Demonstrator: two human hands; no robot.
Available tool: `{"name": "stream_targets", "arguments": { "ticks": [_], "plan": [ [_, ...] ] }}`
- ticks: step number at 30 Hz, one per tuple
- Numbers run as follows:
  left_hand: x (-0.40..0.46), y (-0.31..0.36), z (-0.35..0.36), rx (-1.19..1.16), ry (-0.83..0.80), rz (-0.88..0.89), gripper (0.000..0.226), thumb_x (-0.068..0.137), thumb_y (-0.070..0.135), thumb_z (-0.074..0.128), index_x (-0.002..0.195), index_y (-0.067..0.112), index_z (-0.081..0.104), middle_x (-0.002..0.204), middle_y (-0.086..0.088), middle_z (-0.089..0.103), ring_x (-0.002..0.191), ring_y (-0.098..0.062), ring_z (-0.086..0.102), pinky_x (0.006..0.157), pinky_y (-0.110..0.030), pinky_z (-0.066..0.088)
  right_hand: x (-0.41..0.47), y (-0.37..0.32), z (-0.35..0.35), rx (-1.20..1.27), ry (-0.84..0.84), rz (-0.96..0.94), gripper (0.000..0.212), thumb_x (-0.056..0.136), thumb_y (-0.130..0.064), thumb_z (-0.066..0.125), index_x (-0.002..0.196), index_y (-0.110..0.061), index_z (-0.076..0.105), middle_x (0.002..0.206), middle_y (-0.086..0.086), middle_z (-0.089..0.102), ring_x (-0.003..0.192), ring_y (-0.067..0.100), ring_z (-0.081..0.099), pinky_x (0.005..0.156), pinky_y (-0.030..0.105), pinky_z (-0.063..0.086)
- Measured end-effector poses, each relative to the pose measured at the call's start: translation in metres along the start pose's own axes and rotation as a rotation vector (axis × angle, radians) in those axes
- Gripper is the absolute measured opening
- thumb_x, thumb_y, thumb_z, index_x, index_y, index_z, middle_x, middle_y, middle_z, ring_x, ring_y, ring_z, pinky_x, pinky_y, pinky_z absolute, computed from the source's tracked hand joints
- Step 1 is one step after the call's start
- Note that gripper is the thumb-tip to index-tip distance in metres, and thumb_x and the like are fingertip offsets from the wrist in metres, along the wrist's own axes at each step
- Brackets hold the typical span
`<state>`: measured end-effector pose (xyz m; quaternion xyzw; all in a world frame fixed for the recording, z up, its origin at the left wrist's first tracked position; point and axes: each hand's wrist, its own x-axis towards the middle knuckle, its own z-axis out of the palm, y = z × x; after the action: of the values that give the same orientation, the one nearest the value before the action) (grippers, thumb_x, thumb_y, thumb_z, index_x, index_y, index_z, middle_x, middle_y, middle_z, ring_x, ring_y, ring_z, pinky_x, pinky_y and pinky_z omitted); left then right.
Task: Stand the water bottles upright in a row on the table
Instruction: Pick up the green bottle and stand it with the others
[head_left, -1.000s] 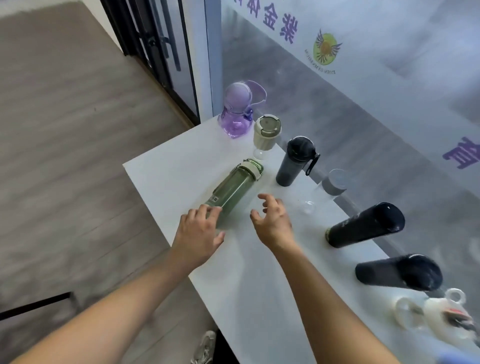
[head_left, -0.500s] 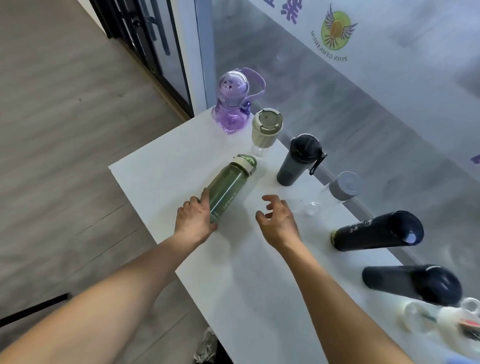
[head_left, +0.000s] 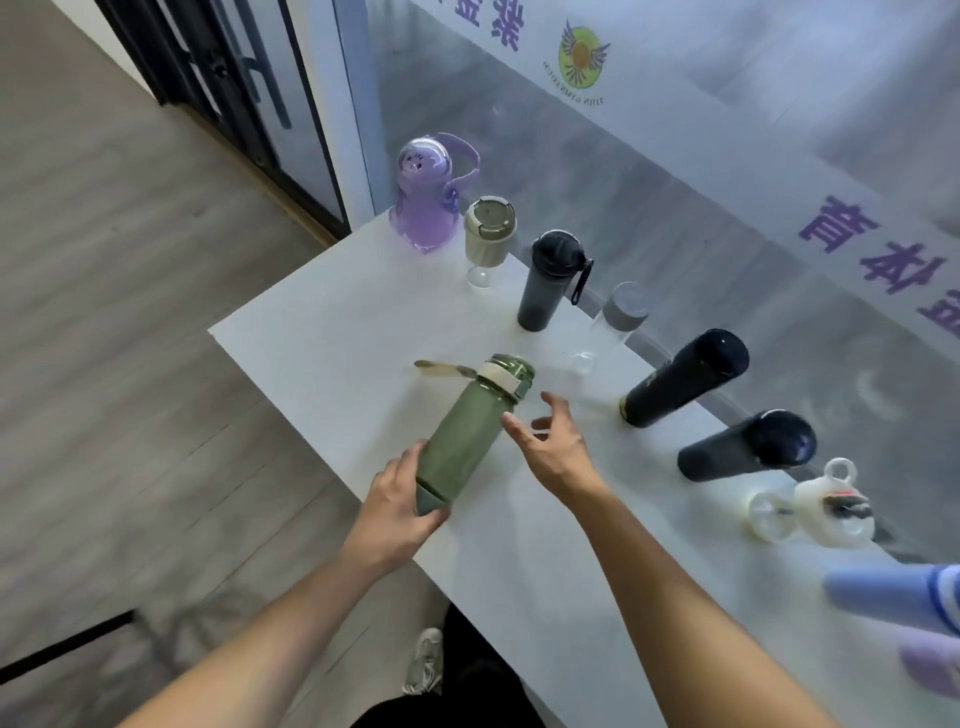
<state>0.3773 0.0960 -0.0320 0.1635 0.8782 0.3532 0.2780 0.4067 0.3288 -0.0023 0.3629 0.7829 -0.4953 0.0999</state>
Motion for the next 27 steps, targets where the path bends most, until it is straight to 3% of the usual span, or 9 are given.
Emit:
{"name": "stream_targets", "arguments": {
  "ticks": [3, 6, 8, 15, 19, 24, 27],
  "plan": [
    [-0.036, 0.01, 0.011, 0.016, -0.013, 0.098, 0.086, 0.073, 0.04, 0.071, 0.146, 0.034, 0.027, 0.125, 0.004, 0.052, 0.114, -0.018, 0.048, 0.101, -0.038, 0.041, -0.027, 0.009, -0.008, 0.171, 0.091, 0.012, 0.081, 0.08, -0.07, 0.066, 0.145, -0.031, 0.037, 0.121, 0.002, 0.06, 0.11, 0.02, 0.061, 0.088, 0.032, 0.048],
    [-0.064, 0.02, 0.019, 0.019, -0.025, 0.157, 0.087, 0.073, 0.035, 0.075, 0.146, 0.039, 0.026, 0.118, 0.006, 0.051, 0.11, -0.016, 0.048, 0.098, -0.039, 0.044, -0.053, 0.019, -0.019, 0.33, 0.179, 0.028, 0.059, 0.074, -0.067, 0.073, 0.116, -0.029, 0.056, 0.112, -0.001, 0.068, 0.103, 0.019, 0.066, 0.094, 0.042, 0.055],
    [-0.08, 0.025, 0.024, 0.019, -0.032, 0.195, 0.088, 0.072, 0.033, 0.076, 0.144, 0.042, 0.026, 0.115, 0.008, 0.051, 0.107, -0.015, 0.049, 0.095, -0.039, 0.046, -0.072, 0.027, -0.028, 0.425, 0.226, 0.025, 0.055, 0.066, -0.065, 0.078, 0.103, -0.029, 0.061, 0.105, -0.001, 0.071, 0.098, 0.019, 0.07, 0.091, 0.049, 0.058],
    [-0.113, 0.042, 0.036, 0.157, -0.013, 0.294, 0.083, 0.073, 0.029, 0.078, 0.139, 0.04, 0.03, 0.111, 0.008, 0.053, 0.098, -0.014, 0.052, 0.087, -0.039, 0.049, -0.147, 0.046, -0.058, 0.516, 0.297, -0.064, 0.061, 0.069, -0.037, 0.091, 0.121, -0.02, 0.064, 0.108, 0.0, 0.073, 0.098, 0.017, 0.072, 0.086, 0.041, 0.062],
    [-0.117, 0.065, 0.044, 0.33, 0.034, 0.406, 0.073, 0.076, 0.034, 0.072, 0.141, 0.035, 0.038, 0.133, 0.004, 0.049, 0.112, -0.023, 0.05, 0.096, -0.04, 0.04, -0.189, 0.06, -0.076, 0.435, 0.358, -0.165, 0.053, 0.067, -0.031, 0.093, 0.113, -0.024, 0.067, 0.104, -0.005, 0.075, 0.094, 0.008, 0.072, 0.078, 0.022, 0.058],
    [-0.126, 0.103, 0.056, 0.476, 0.096, 0.578, 0.06, 0.078, 0.039, 0.07, 0.134, 0.028, 0.051, 0.136, -0.002, 0.05, 0.121, -0.03, 0.047, 0.099, -0.043, 0.036, -0.222, 0.086, -0.094, 0.195, 0.48, -0.25, 0.073, 0.058, -0.056, 0.09, 0.12, -0.031, 0.06, 0.115, -0.001, 0.067, 0.101, 0.01, 0.068, 0.086, 0.029, 0.059],
    [-0.132, 0.124, 0.07, 0.52, 0.1, 0.649, 0.054, 0.076, 0.038, 0.07, 0.127, 0.028, 0.056, 0.13, -0.002, 0.055, 0.118, -0.03, 0.05, 0.098, -0.042, 0.037, -0.243, 0.106, -0.108, 0.128, 0.569, -0.27, 0.068, 0.061, -0.047, 0.091, 0.118, -0.036, 0.056, 0.116, -0.004, 0.057, 0.103, 0.01, 0.063, 0.091, 0.028, 0.056]
  ]
}}
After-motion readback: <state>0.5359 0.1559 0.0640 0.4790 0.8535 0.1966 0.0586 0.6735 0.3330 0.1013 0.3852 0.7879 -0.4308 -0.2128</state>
